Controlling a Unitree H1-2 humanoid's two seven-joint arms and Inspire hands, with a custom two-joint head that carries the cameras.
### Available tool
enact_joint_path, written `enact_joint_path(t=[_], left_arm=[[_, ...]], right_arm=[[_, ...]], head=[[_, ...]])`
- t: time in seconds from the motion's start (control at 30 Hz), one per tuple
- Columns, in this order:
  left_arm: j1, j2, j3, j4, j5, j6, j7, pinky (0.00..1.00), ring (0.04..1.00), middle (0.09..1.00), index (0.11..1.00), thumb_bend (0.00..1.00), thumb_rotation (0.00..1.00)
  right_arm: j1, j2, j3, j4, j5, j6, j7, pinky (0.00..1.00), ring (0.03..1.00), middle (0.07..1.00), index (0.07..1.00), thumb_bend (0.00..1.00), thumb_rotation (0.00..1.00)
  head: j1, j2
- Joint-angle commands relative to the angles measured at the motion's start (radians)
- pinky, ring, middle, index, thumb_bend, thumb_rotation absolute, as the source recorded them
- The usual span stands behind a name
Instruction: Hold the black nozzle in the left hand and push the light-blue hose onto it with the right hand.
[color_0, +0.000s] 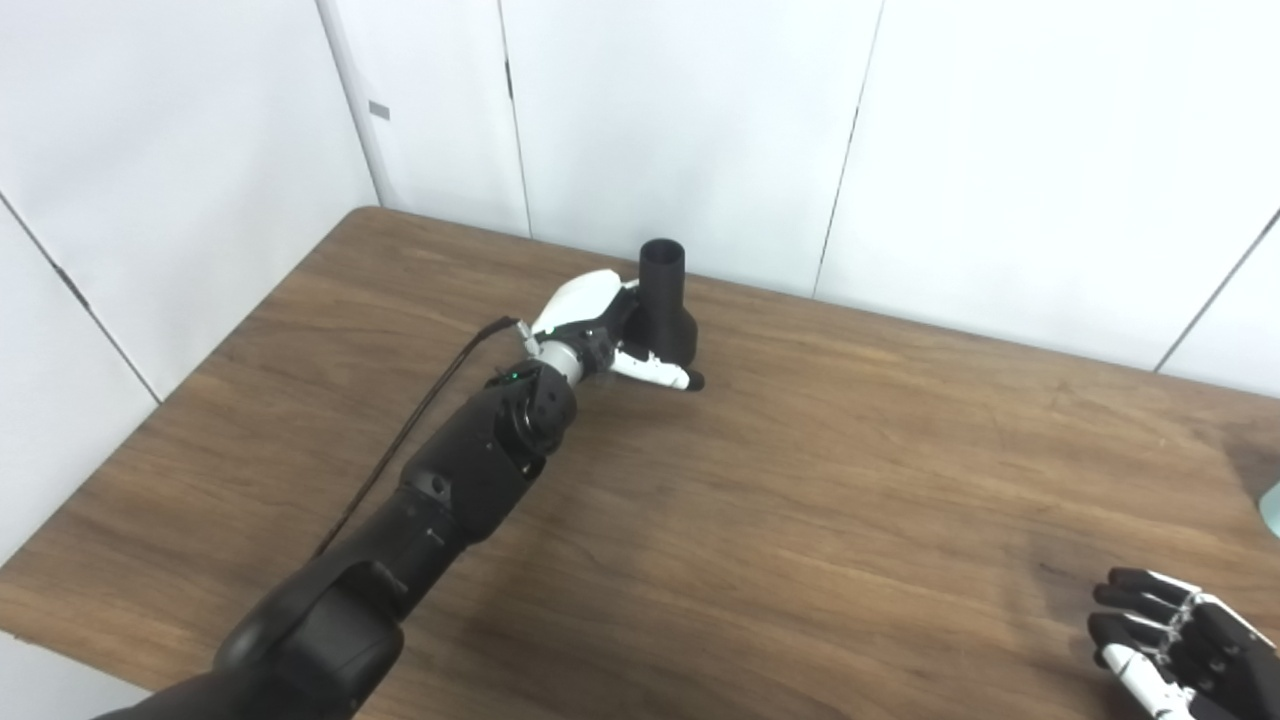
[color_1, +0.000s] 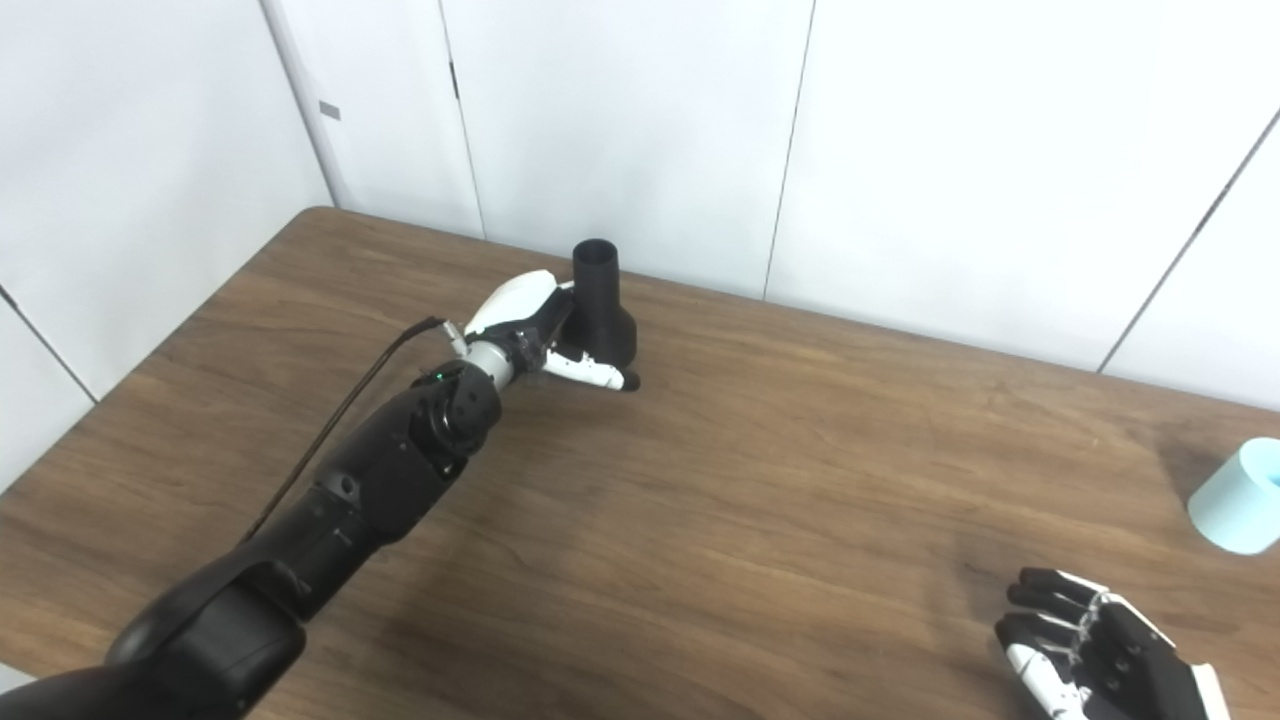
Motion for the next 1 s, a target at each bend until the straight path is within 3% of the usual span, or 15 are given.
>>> enact_joint_path(t=[0.0,0.1,0.23,0.27,0.3,0.37,0.5,0.7,0.97], left_arm=[[0.113,-0.062,-0.048,0.087,-0.032,-0.035,-0.073,1.0,0.814,0.771,0.765,1.0,0.26],[0.109,-0.052,-0.077,0.116,0.012,-0.081,-0.046,0.97,0.763,0.707,0.7,0.99,0.16],[0.103,-0.043,-0.145,0.161,0.107,-0.126,0.019,0.92,0.721,0.627,0.6,0.92,0.03],[0.101,-0.042,-0.162,0.179,0.132,-0.146,0.046,0.9,0.703,0.605,0.546,0.73,0.04],[0.1,-0.04,-0.18,0.197,0.158,-0.17,0.075,0.88,0.671,0.56,0.491,0.6,0.02],[0.097,-0.036,-0.208,0.224,0.19,-0.202,0.114,0.84,0.639,0.542,0.455,0.54,0.0],[0.103,-0.03,-0.249,0.261,0.227,-0.249,0.157,0.79,0.606,0.541,0.438,0.52,0.0],[0.113,-0.023,-0.278,0.264,0.244,-0.251,0.178,0.76,0.602,0.537,0.441,0.52,0.0],[0.124,-0.02,-0.253,0.249,0.194,-0.281,0.191,0.79,0.597,0.537,0.442,0.52,0.0]], right_arm=[[-0.017,0.002,-0.002,-0.041,0.009,-0.05,-0.006,0.5,0.606,0.642,0.631,0.18,0.12],[-0.016,0.0,0.002,-0.045,0.0,-0.049,-0.006,0.5,0.604,0.64,0.631,0.18,0.13],[-0.018,-0.001,-0.001,-0.048,0.014,-0.041,-0.004,0.51,0.612,0.647,0.643,0.18,0.03],[-0.019,-0.002,-0.001,-0.051,0.015,-0.037,-0.003,0.51,0.61,0.645,0.642,0.18,0.02],[-0.02,-0.002,0.0,-0.053,0.015,-0.036,-0.003,0.51,0.607,0.642,0.64,0.18,0.02],[-0.021,-0.005,0.002,-0.057,0.01,-0.034,-0.003,0.51,0.605,0.64,0.639,0.18,0.01],[-0.024,-0.008,0.006,-0.07,0.002,-0.015,-0.002,0.51,0.611,0.647,0.646,0.18,0.0],[-0.026,-0.003,0.008,-0.081,-0.002,0.002,-0.006,0.52,0.611,0.647,0.649,0.17,0.0],[-0.028,-0.005,0.014,-0.092,-0.009,0.013,-0.005,0.53,0.621,0.657,0.658,0.17,0.0]], head=[[-0.001,0.001],[-0.005,0.003],[-0.007,0.007],[-0.009,0.01],[-0.011,0.012],[-0.013,0.016],[-0.016,0.017],[-0.017,0.017],[-0.029,0.02]])
